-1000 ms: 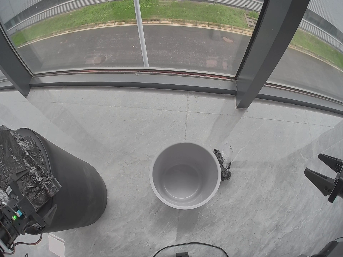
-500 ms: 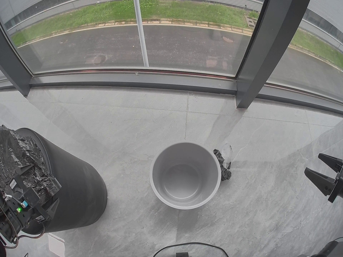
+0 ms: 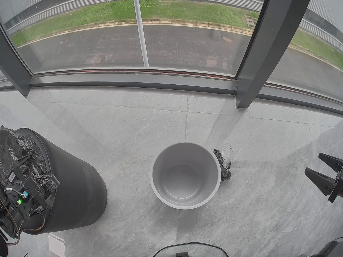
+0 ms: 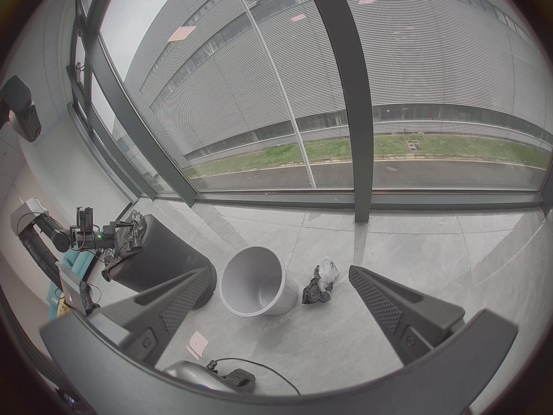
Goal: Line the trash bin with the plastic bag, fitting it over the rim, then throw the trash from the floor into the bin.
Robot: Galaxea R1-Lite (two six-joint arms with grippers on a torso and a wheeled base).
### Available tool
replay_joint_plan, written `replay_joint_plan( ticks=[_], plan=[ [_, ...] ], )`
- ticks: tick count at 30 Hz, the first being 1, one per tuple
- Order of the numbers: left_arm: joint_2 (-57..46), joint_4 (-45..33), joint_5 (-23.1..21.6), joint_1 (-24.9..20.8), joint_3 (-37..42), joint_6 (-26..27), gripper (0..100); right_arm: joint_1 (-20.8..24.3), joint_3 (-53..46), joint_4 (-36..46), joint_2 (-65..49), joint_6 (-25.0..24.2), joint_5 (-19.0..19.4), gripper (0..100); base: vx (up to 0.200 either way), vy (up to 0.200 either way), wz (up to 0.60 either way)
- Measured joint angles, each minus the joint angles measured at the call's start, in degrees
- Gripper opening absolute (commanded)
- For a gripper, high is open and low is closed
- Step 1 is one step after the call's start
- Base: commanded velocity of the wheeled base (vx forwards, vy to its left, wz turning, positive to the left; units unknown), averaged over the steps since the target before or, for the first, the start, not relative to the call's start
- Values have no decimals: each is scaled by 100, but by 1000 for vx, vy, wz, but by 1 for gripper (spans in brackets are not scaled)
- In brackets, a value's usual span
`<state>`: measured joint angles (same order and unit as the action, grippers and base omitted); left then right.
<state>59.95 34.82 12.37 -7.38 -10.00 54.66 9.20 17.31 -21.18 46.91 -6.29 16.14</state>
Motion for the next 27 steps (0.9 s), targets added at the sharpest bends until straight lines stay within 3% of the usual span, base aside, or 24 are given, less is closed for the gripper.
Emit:
replay_joint_plan(
  ticks=[27],
  plan=[
    [-389, 18, 0, 40, 82, -105, 100, 0, -9, 2, -17, 5, 0, 100, 0, 0, 0]
  ],
)
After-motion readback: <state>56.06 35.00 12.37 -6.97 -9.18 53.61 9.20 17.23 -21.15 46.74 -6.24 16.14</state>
